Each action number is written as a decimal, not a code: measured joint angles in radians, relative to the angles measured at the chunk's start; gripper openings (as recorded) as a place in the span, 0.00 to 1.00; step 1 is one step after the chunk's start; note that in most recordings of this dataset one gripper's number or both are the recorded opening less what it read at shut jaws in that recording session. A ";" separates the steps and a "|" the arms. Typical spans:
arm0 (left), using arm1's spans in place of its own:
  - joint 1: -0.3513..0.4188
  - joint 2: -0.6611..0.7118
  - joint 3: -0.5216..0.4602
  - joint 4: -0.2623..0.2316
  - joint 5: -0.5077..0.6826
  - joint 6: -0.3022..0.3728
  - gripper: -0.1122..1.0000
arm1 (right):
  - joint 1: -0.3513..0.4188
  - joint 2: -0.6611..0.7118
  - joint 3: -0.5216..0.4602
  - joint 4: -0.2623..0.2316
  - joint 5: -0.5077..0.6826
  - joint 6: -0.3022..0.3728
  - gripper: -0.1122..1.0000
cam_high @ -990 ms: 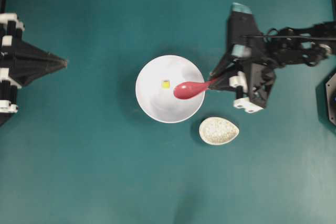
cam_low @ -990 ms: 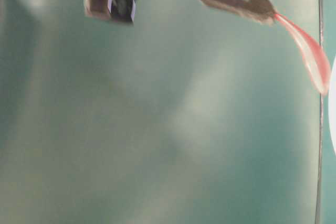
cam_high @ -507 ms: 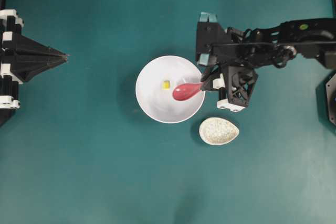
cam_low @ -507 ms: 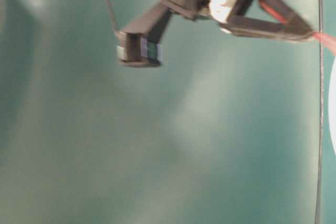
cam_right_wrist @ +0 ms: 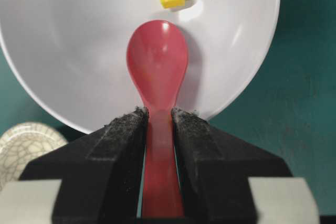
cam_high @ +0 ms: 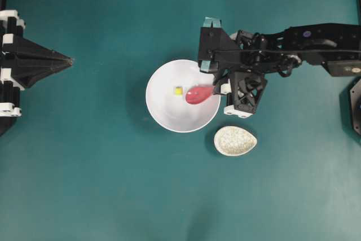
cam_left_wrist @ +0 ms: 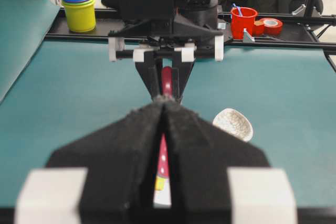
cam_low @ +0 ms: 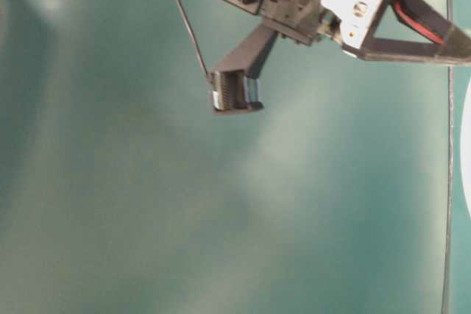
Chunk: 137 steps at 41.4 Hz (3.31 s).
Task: Scoop the yellow hexagonal prism block from the bowl with a spoon using the right arm.
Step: 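Lower the spoon into the bowl and push it toward the yellow block, then slide the spoon under the yellow block against the bowl wall, then lift the spoon carrying the yellow block up out of the bowl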
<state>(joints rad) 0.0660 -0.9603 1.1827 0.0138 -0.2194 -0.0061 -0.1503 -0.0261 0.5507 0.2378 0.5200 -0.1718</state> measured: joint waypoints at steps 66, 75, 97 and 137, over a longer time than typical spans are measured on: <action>0.000 -0.002 0.000 0.000 -0.003 0.000 0.10 | 0.051 0.060 -0.041 -0.002 -0.224 0.002 0.31; 0.000 -0.002 0.000 0.002 0.000 0.000 0.10 | 0.066 0.060 -0.046 0.000 -0.230 0.002 0.31; 0.000 -0.002 0.000 0.000 -0.003 0.000 0.10 | 0.066 0.054 -0.058 0.002 -0.238 0.002 0.31; 0.000 -0.003 0.000 0.000 0.000 -0.002 0.10 | 0.067 -0.347 0.181 0.005 -0.571 0.028 0.31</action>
<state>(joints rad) 0.0660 -0.9633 1.1827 0.0138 -0.2194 -0.0077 -0.0828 -0.3728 0.7317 0.2424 -0.0506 -0.1442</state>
